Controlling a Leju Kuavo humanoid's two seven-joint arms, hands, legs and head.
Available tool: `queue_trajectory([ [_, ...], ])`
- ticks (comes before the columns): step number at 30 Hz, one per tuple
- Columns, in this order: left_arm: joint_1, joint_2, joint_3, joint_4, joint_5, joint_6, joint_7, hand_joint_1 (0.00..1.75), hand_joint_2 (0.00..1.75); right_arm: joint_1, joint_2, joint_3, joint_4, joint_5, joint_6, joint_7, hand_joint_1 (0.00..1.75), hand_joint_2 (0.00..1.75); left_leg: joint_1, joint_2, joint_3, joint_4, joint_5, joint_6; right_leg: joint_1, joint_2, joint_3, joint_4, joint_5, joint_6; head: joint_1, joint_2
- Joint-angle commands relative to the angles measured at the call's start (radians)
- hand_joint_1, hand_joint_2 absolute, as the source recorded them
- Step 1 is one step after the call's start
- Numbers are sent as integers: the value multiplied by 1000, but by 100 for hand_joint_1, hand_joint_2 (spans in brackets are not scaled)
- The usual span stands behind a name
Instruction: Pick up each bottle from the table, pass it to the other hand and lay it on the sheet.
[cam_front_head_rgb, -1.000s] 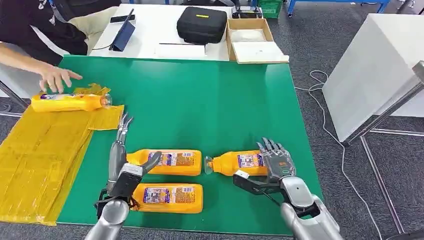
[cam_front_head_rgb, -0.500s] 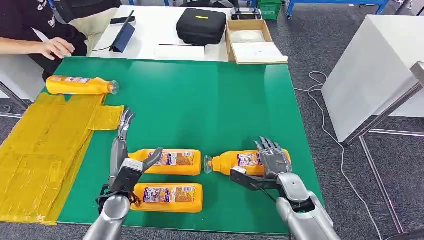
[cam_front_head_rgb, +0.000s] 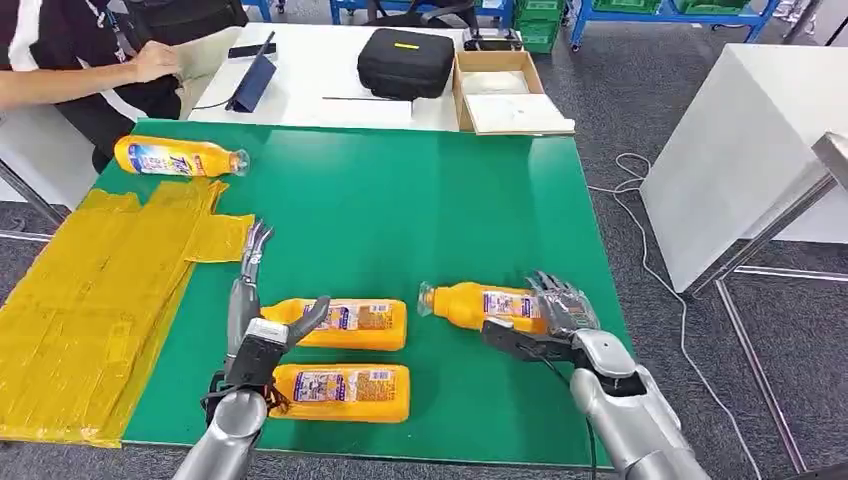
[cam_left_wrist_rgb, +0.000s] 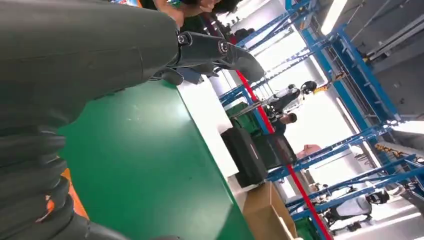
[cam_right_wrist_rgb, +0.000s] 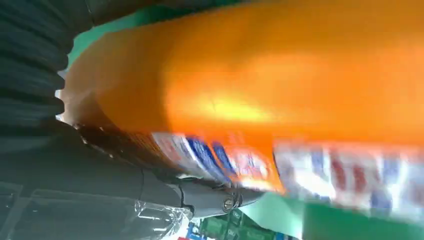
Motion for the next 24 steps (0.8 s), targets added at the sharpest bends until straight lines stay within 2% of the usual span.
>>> queue_trajectory([
  [1, -28, 17, -22, 79, 4, -1, 0, 0, 175, 26, -12, 9, 166, 6, 20, 5, 19, 175, 1, -5, -3, -1, 4, -2, 1, -5, -1, -3, 3, 0, 0, 0],
  [7, -28, 17, -22, 79, 4, -1, 0, 0, 175, 26, -12, 9, 166, 6, 20, 5, 19, 175, 0, -5, -2, 0, 5, 0, 0, -5, 1, -4, 4, 1, 0, 0],
  [8, -27, 17, -22, 80, 6, -2, 0, 0, 175, 18, -15, 16, 178, 3, 27, 0, 129, 175, 0, -5, -1, 1, 4, 2, 0, -5, 3, -4, 3, 2, 0, 0],
  [9, -25, 16, -20, 83, 10, 0, -2, 0, 175, 4, -20, 25, 196, -2, 36, -8, 138, 175, 0, -6, -5, -1, 6, 1, 0, -7, 0, -6, 5, 2, 0, 0],
  [11, -24, 16, -17, 91, 16, 7, -8, 0, 175, -20, -29, 36, 224, -10, 43, -23, 161, 175, 0, -3, 1, 2, 3, 2, 0, -3, 5, -4, 3, 2, 0, 0],
  [12, -23, 16, -15, 94, 20, 9, -13, 0, 175, -30, -35, 44, 239, -11, 46, -31, 164, 175, -1, -3, 3, 2, 2, 3, -1, -3, 7, -4, 2, 2, 0, 0],
  [13, -24, 17, -15, 95, 22, 10, -15, 0, 175, -34, -39, 48, 247, -12, 48, -35, 166, 175, -1, -5, -4, 1, 5, 2, -1, -5, 1, -5, 5, 2, 0, 0],
  [14, -25, 17, -14, 100, 27, 10, -19, 0, 175, -40, -43, 59, 260, -17, 41, -45, 164, 175, -2, -3, 5, 1, 1, 3, -1, -3, 9, -4, 2, 2, 0, 0],
  [15, -25, 17, -13, 101, 30, 11, -21, 0, 175, -34, -45, 63, 260, -19, 37, -46, 164, 175, -1, -6, -3, 1, 6, 2, -1, -6, 1, -5, 5, 2, 0, 0],
  [17, -22, 18, -11, 103, 33, 12, -22, 0, 175, -19, -42, 67, 249, -22, 30, -45, 164, 175, -1, -4, 3, 1, 4, 6, -1, -4, 8, -5, 4, 3, 0, 0],
  [18, -21, 19, -10, 103, 34, 12, -23, 0, 175, -15, -39, 67, 246, -23, 28, -42, 166, 175, -1, -7, -1, 0, 7, 5, -2, -7, 4, -6, 6, 3, 0, 0],
  [19, -18, 20, -8, 100, 38, 11, -23, 0, 175, -4, -36, 64, 225, -30, 18, -35, 164, 175, -2, -4, 4, 1, 4, 7, -2, -4, 9, -5, 3, 3, 0, 0],
  [21, -12, 23, -7, 92, 41, 10, -23, 0, 175, 8, -28, 58, 198, -39, 4, -26, 166, 175, -2, -8, -3, -1, 8, 5, -2, -8, 3, -7, 7, 3, 0, 0],
  [23, 1, 27, -2, 70, 45, 6, -20, 0, 175, 25, -12, 41, 152, -54, -23, -12, 175, 175, -1, -7, -1, -1, 7, 5, -2, -7, 4, -8, 6, 3, 0, 0],
  [24, 7, 29, 1, 58, 45, 4, -17, 0, 175, 34, -4, 30, 128, -58, -38, 0, 175, 175, -2, -4, 6, 0, 3, 7, -2, -3, 11, -6, 3, 4, 0, 0],
])
